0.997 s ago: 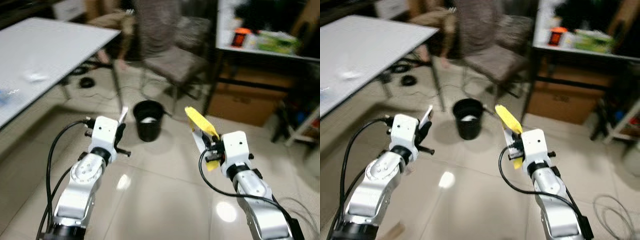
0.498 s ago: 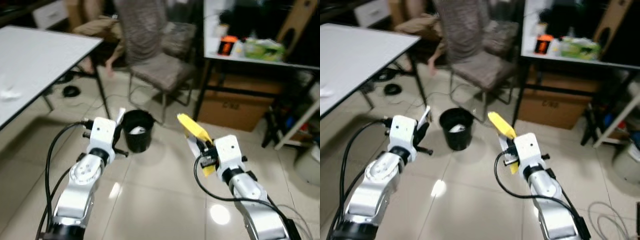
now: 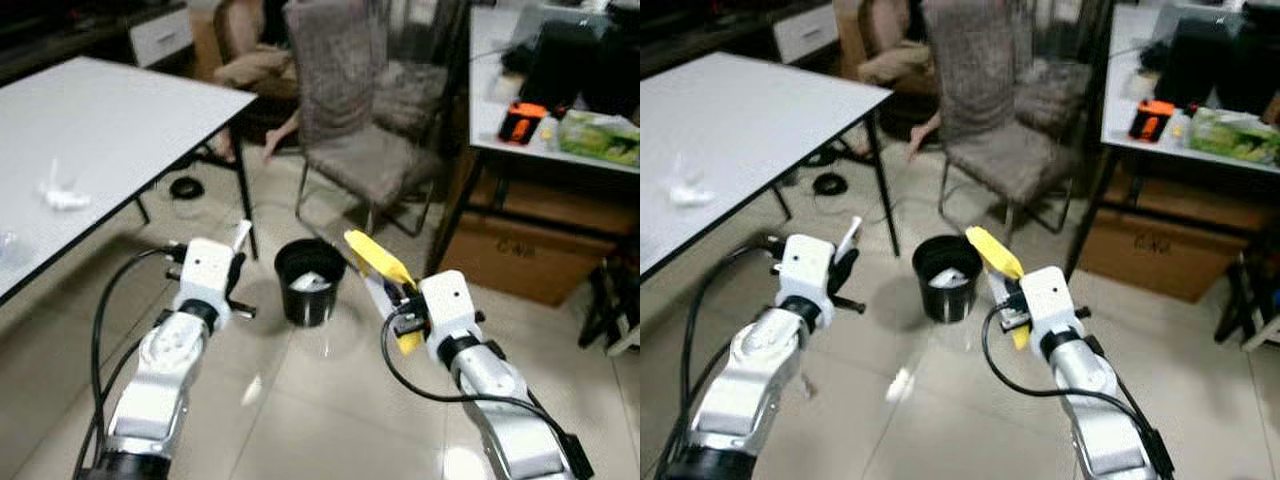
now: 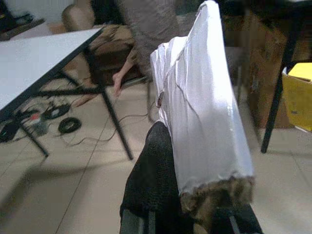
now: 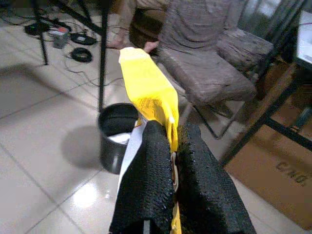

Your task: Picking trash to rubbish bin

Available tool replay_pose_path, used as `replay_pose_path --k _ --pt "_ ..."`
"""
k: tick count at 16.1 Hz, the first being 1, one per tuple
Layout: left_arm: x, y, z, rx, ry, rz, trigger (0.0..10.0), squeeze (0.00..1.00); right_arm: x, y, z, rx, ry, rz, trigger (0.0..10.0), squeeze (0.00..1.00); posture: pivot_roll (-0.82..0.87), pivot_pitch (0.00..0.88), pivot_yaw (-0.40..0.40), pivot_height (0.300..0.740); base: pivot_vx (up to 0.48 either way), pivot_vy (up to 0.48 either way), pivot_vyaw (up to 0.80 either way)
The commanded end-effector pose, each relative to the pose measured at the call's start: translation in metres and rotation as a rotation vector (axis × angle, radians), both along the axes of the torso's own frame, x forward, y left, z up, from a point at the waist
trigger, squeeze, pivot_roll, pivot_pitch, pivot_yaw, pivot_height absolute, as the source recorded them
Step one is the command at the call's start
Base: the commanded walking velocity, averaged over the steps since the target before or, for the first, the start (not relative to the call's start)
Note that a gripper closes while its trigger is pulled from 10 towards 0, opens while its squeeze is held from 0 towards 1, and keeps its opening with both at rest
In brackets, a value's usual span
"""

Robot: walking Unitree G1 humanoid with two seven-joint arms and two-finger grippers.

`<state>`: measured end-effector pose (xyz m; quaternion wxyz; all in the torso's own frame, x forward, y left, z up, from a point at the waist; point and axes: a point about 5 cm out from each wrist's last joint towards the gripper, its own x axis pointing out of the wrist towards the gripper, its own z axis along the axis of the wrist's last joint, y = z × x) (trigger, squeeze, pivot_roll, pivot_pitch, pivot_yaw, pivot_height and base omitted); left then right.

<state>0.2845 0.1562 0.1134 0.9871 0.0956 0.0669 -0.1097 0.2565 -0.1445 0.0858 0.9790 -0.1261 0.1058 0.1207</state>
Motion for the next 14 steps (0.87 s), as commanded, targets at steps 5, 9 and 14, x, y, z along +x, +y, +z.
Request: replay_pose_path --k 5,9,14 --pt "-0.0023 -0.0083 -0.0054 0.009 0.016 -0.040 10.0 0.00 0.0002 -0.0024 -0.0021 -0.002 -0.009 -0.004 10.0 0.00 -0.14 0.000 -0.016 0.740 0.405 0.000 0.00" --pt "-0.0025 -0.0077 -0.0044 0.011 0.016 -0.046 10.0 0.00 0.0003 -0.0011 -0.0022 0.008 -0.008 -0.003 10.0 0.00 -0.14 0.000 -0.015 0.740 0.405 0.000 0.00" --pt "-0.0035 -0.0058 -0.0052 0.015 0.020 -0.043 10.0 0.00 0.0019 0.0014 -0.0017 0.021 -0.012 0.009 10.0 0.00 -0.13 0.008 -0.018 0.740 0.405 0.000 0.00"
